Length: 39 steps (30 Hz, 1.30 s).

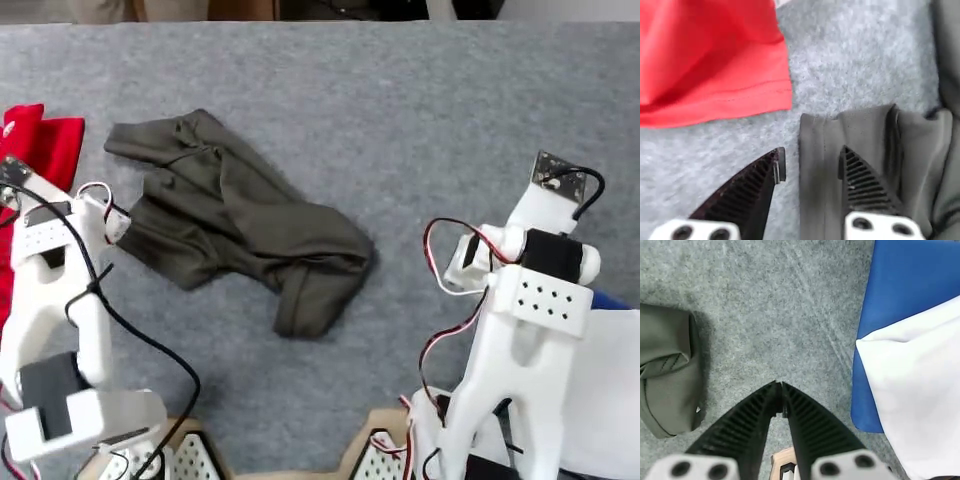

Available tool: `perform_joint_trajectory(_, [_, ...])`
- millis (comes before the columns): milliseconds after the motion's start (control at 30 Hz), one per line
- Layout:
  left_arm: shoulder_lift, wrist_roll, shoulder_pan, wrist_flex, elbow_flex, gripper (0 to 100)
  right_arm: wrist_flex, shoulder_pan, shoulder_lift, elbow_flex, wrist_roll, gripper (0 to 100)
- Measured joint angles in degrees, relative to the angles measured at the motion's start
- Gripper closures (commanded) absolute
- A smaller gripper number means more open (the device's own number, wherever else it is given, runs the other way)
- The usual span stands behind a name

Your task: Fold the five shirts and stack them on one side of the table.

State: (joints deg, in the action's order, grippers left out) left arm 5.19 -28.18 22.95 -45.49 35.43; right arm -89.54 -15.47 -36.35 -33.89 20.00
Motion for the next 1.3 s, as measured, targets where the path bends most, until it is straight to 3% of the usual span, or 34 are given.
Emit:
perform_joint_trajectory(200, [-10.8, -0.7, -0.7, 2.8, -3.7, 83, 0.0, 0.0, 0.0, 0.0, 0.0, 99.3])
perform_joint_trajectory(333, [-15.3, -0.8, -0.7, -2.3, -10.7, 97, 0.0, 0.0, 0.0, 0.0, 0.0, 99.3])
perform_joint_trajectory(533, [-16.7, 1.1, -0.8, -10.6, -17.2, 98, 0.0, 0.0, 0.0, -1.1, 0.0, 99.3])
perform_joint_trajectory(833, [-0.7, 10.5, 1.1, -20.3, -31.6, 98, 0.0, 0.0, 0.0, -1.1, 0.0, 99.3])
perform_joint_trajectory(1167, [18.2, 18.0, 12.4, -21.1, -45.5, 98, 0.5, 0.0, 0.0, -1.1, 0.0, 99.3])
perform_joint_trajectory(1300, [21.3, 19.6, 13.6, -21.1, -50.0, 98, 1.7, 0.0, 0.0, -1.1, 0.0, 99.3])
